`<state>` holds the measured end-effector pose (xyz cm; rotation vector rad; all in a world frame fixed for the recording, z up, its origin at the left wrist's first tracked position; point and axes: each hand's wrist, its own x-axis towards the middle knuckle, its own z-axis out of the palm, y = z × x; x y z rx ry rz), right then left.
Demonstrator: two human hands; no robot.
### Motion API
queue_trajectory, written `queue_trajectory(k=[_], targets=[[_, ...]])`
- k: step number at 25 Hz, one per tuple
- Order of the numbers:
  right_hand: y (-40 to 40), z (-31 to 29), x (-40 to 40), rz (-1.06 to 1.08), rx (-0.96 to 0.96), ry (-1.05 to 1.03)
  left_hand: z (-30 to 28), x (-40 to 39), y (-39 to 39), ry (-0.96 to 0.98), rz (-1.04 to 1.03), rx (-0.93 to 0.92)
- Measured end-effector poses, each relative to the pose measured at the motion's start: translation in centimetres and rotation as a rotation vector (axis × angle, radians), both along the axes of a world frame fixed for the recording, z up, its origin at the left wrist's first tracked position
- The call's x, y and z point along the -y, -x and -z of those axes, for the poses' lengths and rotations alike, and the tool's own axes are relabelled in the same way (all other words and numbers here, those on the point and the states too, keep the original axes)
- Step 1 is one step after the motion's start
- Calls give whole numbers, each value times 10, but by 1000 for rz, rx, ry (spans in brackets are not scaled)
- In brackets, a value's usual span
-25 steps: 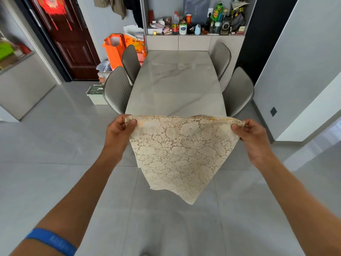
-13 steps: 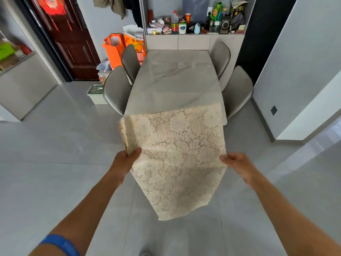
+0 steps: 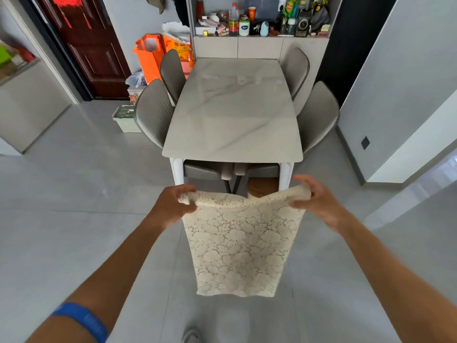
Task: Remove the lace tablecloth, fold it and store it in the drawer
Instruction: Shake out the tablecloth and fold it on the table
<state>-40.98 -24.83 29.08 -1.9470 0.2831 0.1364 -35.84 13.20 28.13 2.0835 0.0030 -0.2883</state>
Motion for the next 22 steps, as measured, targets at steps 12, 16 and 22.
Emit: queue_trajectory(k=[12,16,22], targets=[[-50,-45,7,179,204,-32,-68,19,-66,-654,-88,412],[-102,-55,7,225,288,-100,-76,29,-116,-676,-99,490],[-196,-48,-3,328,451,581,-71,32,-210,-790,-105,677]])
